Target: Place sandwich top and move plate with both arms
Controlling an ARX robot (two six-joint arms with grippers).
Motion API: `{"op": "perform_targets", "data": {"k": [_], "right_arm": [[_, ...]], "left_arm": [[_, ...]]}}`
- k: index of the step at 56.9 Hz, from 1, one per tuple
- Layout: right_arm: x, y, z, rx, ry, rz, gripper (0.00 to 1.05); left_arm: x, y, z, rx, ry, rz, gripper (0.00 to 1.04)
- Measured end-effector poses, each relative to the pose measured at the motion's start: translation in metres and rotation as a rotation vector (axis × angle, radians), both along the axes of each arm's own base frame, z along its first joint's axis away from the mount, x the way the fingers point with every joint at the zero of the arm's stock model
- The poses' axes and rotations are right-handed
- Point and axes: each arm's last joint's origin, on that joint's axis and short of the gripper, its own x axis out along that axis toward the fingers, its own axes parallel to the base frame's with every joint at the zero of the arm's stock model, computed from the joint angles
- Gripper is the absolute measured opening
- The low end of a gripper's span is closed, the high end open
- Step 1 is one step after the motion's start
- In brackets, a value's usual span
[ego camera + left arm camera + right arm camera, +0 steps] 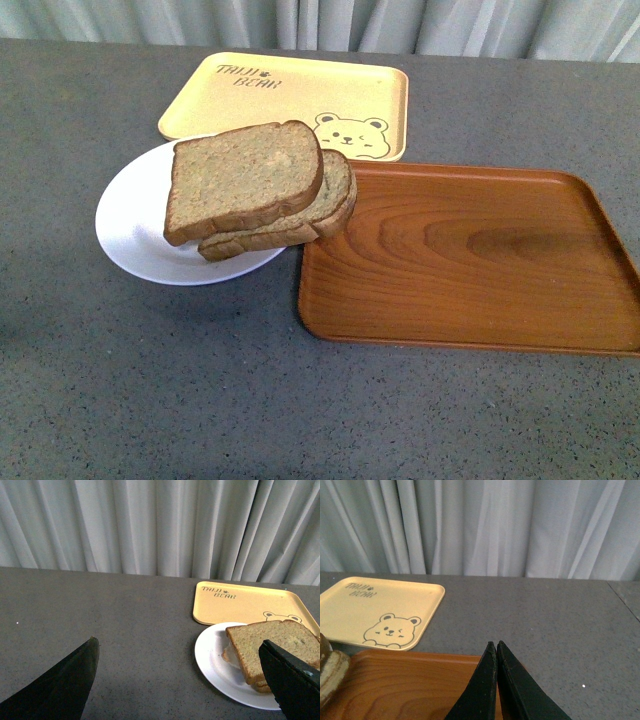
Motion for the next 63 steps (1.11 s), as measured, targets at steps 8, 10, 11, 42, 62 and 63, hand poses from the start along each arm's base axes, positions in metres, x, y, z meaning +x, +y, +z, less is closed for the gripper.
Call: {"op": "perform_targets", "data": {"k": [8,10,11,42,62,63], "right_arm": [[-0.015,-0.007,0.000,0.000,0.003,0.002,0.02],[-0.018,-0.008,0.000,0.000,0.002,0.002,0.02],[-0.020,-0.009,0.000,0.000,0.002,0.002,0.02],[-0.057,-0.025,0.005,0.001,-0.011,0.000,0.02],[-0.074,-0.026,0.011,0.001,-0.031,0.001,0.02],[-0.075,-0.026,0.011,0.001,-0.032,0.001,0.02]], "left_arm": [[0.000,0.000,0.000,0.000,0.000,0.000,0.96],[0.000,0.000,0.000,0.000,0.000,0.000,0.96],[0.000,0.000,0.000,0.000,0.000,0.000,0.96],[0.000,0.000,0.000,0.000,0.000,0.000,0.96],[0.000,0.000,0.000,0.000,0.000,0.000,0.96],[0.000,0.000,0.000,0.000,0.000,0.000,0.96]]}}
